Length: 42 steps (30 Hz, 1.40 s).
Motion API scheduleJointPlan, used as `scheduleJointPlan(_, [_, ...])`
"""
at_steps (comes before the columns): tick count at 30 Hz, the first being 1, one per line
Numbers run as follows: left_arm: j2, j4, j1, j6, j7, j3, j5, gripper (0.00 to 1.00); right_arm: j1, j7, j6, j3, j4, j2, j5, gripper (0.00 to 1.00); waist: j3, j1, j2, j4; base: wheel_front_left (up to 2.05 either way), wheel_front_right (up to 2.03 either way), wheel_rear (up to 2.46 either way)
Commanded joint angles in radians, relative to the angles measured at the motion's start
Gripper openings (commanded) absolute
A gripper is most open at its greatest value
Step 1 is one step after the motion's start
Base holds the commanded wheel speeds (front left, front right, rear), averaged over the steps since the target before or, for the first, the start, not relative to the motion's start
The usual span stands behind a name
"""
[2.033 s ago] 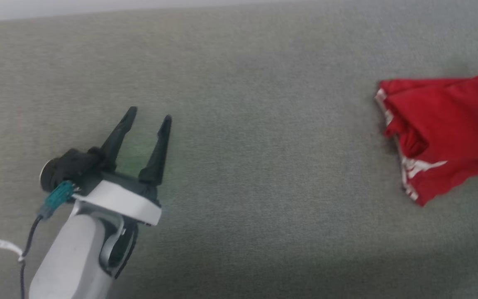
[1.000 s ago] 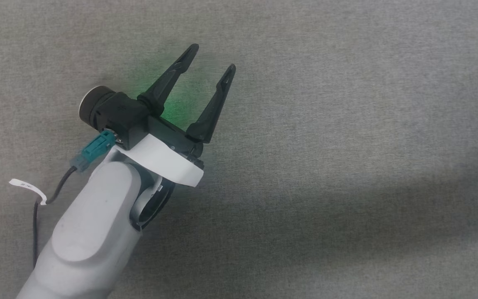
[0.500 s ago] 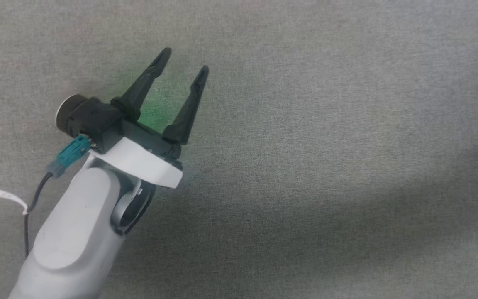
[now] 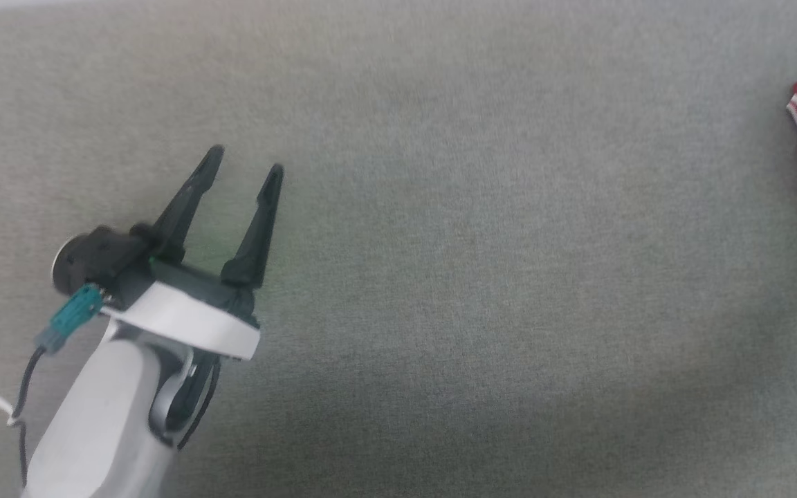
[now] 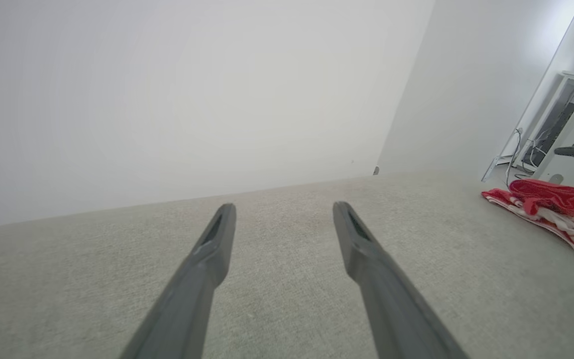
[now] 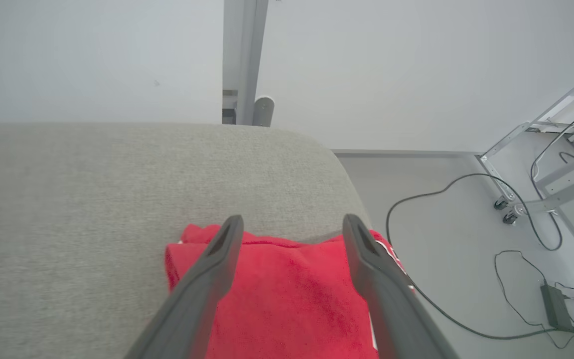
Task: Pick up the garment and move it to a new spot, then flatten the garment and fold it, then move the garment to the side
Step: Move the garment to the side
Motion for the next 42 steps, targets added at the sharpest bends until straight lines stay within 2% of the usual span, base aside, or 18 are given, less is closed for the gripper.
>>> scheduleJointPlan(1, [-0.002,-0.005,0.028,-0.003,-0.004,0.015,0.013,1.0,0.028,-0.027,-0.002,0.006,-0.016,0.013,0.017,1.0,-0.049,0.0,0.0,0.017,0.0,0.0,0.0])
scheduleJointPlan(8, [0.001,-0.02,0.154,-0.003,-0.004,0.114,0.025,1.0,0.138,-0.139,-0.002,0.061,-0.11,0.084,0.081,1.0,-0.144,0.0,0.0,0.036,0.0,0.0,0.0])
scheduleJointPlan(19, [-0.002,-0.034,0.318,-0.002,-0.005,0.247,0.032,1.0,0.331,-0.234,-0.002,0.083,-0.259,0.12,0.109,1.0,-0.256,0.0,0.0,0.071,0.0,0.0,0.0])
scheduleJointPlan(23, [-0.01,-0.041,0.372,-0.002,-0.005,0.288,0.033,1.0,0.419,-0.24,-0.002,0.048,-0.326,0.14,0.098,1.0,-0.289,0.0,0.0,0.078,0.0,0.0,0.0])
scheduleJointPlan(32, [-0.02,-0.064,0.479,-0.002,-0.005,0.364,0.041,1.0,0.653,-0.24,-0.002,-0.087,-0.533,0.217,-0.025,1.0,-0.35,0.0,0.0,0.079,0.0,0.0,0.0])
scheduleJointPlan(42, [-0.033,-0.081,0.543,-0.003,-0.005,0.409,0.036,1.0,0.82,-0.24,-0.002,-0.183,-0.666,0.306,-0.117,1.0,-0.384,0.0,0.0,0.073,0.0,0.0,0.0])
